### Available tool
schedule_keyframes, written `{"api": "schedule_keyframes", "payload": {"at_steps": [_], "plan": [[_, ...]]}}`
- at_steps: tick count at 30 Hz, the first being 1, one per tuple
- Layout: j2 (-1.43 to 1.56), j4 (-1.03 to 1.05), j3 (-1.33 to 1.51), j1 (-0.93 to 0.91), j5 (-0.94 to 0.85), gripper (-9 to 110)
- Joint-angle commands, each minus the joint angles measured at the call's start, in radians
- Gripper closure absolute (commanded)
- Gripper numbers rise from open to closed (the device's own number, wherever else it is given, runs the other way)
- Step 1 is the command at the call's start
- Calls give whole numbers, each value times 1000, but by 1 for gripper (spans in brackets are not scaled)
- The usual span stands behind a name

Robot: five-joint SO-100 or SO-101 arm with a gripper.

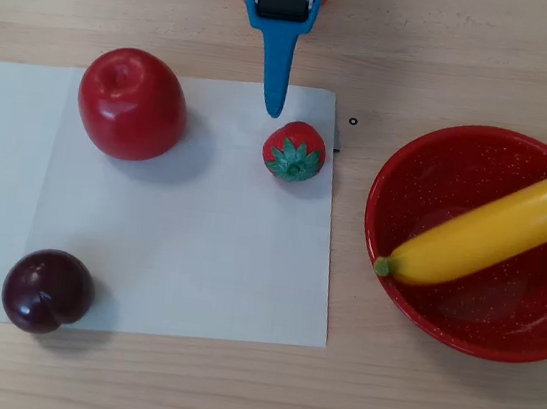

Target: Grasp the banana and put it in the red bowl

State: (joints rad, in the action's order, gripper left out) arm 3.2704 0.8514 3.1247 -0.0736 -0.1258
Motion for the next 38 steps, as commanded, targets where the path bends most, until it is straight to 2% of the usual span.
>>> {"api": "schedule_keyframes", "payload": {"at_steps": [1, 12, 38], "plan": [[23, 38, 15, 8, -8, 101], [21, 71, 15, 5, -60, 101], [21, 71, 15, 5, -55, 101]]}}
